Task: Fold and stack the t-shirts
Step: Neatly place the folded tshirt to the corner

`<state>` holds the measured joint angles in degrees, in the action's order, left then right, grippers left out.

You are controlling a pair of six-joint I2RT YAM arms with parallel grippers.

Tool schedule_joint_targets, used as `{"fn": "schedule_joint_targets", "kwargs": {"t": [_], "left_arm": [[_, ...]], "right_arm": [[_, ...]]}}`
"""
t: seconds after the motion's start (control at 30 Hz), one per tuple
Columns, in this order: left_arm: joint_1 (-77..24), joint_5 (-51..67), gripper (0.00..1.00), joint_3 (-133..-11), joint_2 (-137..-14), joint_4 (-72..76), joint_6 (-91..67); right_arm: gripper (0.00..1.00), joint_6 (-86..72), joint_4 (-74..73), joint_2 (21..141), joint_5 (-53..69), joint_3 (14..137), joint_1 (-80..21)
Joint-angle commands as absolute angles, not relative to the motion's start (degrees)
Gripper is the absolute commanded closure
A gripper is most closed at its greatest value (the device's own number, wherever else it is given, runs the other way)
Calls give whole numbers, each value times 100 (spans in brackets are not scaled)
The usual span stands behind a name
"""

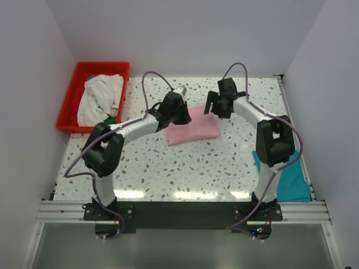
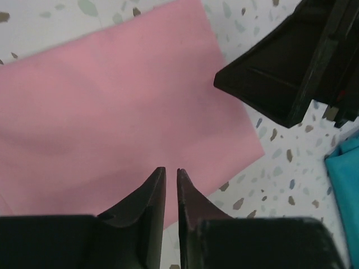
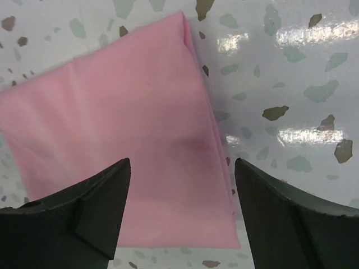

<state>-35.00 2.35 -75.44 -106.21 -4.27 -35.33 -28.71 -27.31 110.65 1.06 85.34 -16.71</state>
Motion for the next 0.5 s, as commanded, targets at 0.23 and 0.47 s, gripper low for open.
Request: {"fn": "schedule_joint_targets", "kwargs": {"t": [0.23,0.47], "left_arm": [[-4051,-386,88,-7954,-11584,-1001,-2900],[-4061,-729,89,-7945,-11672,-1371,-2918]], "right_arm": [[21,-2355,-2233,11742,430,8288,-1591],[29,-2592,-2119,11646,501,7640,-1810]]}}
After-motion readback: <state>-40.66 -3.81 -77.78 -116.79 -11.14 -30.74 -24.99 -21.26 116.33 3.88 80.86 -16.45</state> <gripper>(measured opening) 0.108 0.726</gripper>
